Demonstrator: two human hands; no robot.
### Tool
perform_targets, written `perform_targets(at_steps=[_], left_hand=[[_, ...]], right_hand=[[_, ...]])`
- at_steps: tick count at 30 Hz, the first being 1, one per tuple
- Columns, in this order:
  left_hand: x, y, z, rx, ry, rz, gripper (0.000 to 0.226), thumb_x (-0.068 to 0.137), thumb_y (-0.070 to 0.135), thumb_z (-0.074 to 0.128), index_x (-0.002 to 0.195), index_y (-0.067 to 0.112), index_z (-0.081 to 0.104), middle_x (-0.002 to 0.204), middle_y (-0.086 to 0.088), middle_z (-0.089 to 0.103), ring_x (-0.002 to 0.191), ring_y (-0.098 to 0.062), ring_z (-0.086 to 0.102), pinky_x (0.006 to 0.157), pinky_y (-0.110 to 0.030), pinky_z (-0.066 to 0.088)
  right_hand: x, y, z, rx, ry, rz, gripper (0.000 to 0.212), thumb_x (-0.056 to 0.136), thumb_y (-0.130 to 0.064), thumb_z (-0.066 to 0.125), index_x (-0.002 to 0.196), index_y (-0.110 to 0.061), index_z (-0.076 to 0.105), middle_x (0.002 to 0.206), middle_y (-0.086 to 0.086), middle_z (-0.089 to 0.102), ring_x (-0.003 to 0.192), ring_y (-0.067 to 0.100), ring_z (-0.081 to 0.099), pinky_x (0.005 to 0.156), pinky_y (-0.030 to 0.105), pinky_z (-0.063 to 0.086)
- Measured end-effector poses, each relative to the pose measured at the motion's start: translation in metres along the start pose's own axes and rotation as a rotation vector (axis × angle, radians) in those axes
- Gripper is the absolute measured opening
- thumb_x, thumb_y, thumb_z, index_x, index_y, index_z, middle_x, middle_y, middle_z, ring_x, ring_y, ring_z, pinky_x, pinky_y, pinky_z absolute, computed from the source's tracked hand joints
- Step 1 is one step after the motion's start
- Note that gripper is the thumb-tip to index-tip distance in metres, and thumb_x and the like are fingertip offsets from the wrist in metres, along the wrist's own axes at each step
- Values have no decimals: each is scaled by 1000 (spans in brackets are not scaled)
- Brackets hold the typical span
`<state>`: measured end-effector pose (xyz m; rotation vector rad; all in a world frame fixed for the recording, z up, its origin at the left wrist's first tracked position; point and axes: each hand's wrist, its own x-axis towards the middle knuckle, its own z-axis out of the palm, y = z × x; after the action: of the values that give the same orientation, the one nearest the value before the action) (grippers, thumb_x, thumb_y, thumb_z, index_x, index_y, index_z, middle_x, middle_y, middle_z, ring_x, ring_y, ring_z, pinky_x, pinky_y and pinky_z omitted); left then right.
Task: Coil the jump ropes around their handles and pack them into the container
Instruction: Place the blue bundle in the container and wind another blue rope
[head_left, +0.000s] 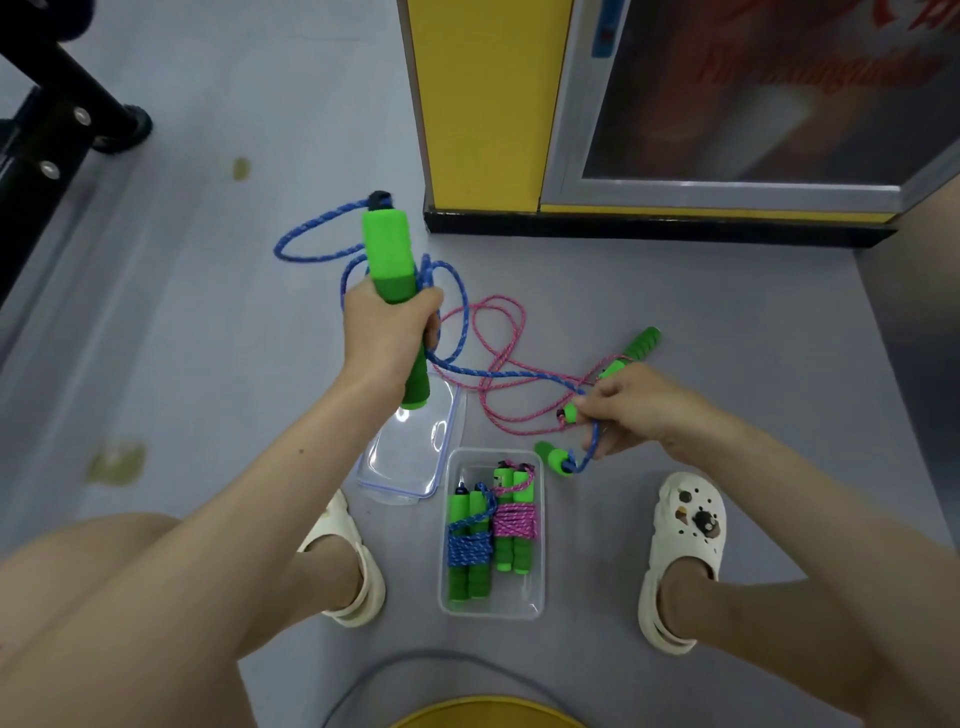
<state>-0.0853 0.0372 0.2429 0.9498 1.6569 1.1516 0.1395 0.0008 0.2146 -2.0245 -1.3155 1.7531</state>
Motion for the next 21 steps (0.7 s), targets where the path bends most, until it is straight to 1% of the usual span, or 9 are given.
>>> perform_targets(at_steps=[4, 7, 9, 11, 13, 14, 16, 18, 21], left_hand=[[-9, -5, 10, 102, -184, 54, 16, 81, 0, 64, 73, 5, 51, 52, -5, 53, 40, -9, 48, 45, -21, 43], [-16, -10, 19, 128, -322, 23, 16, 82, 2, 67, 73, 6, 54, 53, -4, 55, 41, -10, 49, 46, -22, 44], [-22, -11, 27, 161, -430, 18, 17, 82, 7, 71, 75, 6, 55, 53, -2, 56, 43, -9, 51, 47, -21, 45], [-27, -13, 33, 179, -542, 22, 19, 81, 12, 74, 77, 3, 58, 56, -1, 57, 47, -10, 52, 48, -20, 45], [-30, -15, 39, 207, -637, 33, 25, 79, 18, 76, 83, 0, 60, 62, -4, 58, 53, -10, 52, 51, -20, 45], [-31, -17, 41, 233, -671, 38, 26, 77, 21, 78, 85, 3, 62, 66, -5, 59, 56, -10, 52, 55, -23, 45], [-33, -20, 46, 282, -698, 42, 32, 72, 26, 82, 92, 10, 63, 75, -8, 64, 64, -11, 55, 63, -29, 48], [-34, -20, 49, 294, -689, 13, 35, 70, 24, 84, 95, 9, 64, 79, -9, 66, 67, -13, 57, 67, -33, 49], [-36, -18, 52, 216, -655, -6, 22, 74, 12, 80, 89, 5, 65, 73, -6, 67, 62, -12, 58, 63, -26, 49]], right_hand=[[-2, -8, 2, 196, 26, -55, 19, 93, -17, 59, 82, -3, 66, 73, 20, 69, 48, 17, 64, 60, 29, 60], [-3, -14, 4, 321, 53, -97, 21, 93, -21, 58, 82, -4, 65, 59, 10, 67, 46, 16, 63, 64, 32, 58], [-4, -18, 5, 394, 66, -130, 21, 94, -22, 58, 82, -6, 65, 53, 5, 65, 45, 15, 63, 60, 28, 57], [-5, -22, 5, 455, 77, -156, 20, 93, -22, 58, 82, -6, 64, 52, 4, 65, 45, 14, 64, 54, 24, 56], [-6, -24, 6, 513, 82, -165, 20, 93, -20, 59, 82, -4, 63, 54, 5, 65, 46, 16, 65, 55, 25, 57], [-6, -25, 7, 536, 83, -166, 19, 92, -20, 59, 82, -4, 62, 53, 5, 65, 46, 16, 65, 56, 27, 57], [-6, -26, 7, 539, 88, -175, 20, 91, -21, 62, 82, -4, 63, 54, 5, 63, 45, 14, 62, 56, 26, 57], [-6, -27, 7, 522, 103, -193, 19, 90, -22, 62, 83, -4, 64, 62, 9, 63, 46, 13, 59, 53, 24, 56], [-7, -29, 8, 579, 143, -225, 23, 91, -24, 60, 81, -3, 62, 63, 10, 63, 46, 13, 59, 49, 24, 55]])
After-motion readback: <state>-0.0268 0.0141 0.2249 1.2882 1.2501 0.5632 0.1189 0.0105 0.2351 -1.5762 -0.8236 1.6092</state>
